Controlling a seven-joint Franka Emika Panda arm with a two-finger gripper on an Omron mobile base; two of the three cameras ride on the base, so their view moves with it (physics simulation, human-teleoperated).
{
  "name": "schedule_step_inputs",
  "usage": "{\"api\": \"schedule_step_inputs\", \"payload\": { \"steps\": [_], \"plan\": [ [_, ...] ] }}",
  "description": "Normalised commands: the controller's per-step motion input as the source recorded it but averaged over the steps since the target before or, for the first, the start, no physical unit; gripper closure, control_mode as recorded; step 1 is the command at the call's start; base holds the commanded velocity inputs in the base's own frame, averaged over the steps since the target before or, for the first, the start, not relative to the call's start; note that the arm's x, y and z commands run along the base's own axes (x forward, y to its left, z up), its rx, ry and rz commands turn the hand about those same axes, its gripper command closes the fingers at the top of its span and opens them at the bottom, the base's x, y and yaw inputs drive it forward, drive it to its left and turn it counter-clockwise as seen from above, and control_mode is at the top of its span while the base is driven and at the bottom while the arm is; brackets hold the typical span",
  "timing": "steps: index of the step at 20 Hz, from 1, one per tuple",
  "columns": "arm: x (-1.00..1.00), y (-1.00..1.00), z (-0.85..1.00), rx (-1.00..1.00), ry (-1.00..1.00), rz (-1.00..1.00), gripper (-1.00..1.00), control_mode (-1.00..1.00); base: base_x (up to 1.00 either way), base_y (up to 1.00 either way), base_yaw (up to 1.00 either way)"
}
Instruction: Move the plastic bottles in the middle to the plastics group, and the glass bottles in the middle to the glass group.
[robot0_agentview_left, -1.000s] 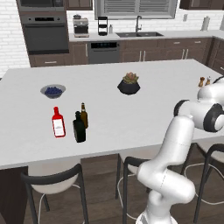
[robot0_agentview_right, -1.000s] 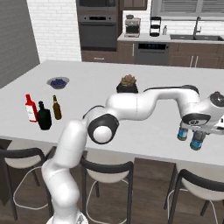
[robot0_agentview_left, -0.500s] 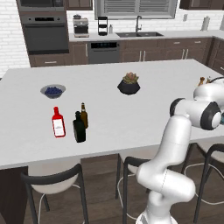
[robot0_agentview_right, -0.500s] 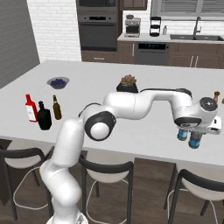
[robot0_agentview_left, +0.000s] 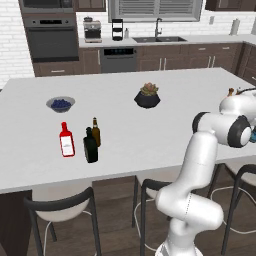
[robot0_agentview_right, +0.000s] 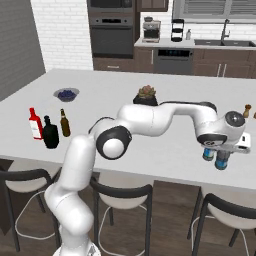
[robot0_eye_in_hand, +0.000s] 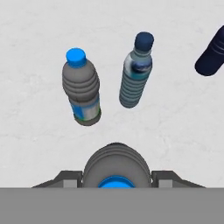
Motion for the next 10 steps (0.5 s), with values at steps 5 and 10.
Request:
{"api": "schedule_step_inputs", "payload": {
  "steps": [5,10],
  "plan": [
    [0.0,0.0,-0.23,0.0,0.01,0.0,1.0,-1.0,0.0,0.0,0.0],
    [0.0,0.0,-0.27,0.0,0.0,0.0,1.0,-1.0,0.0,0.0,0.0]
  ]
}}
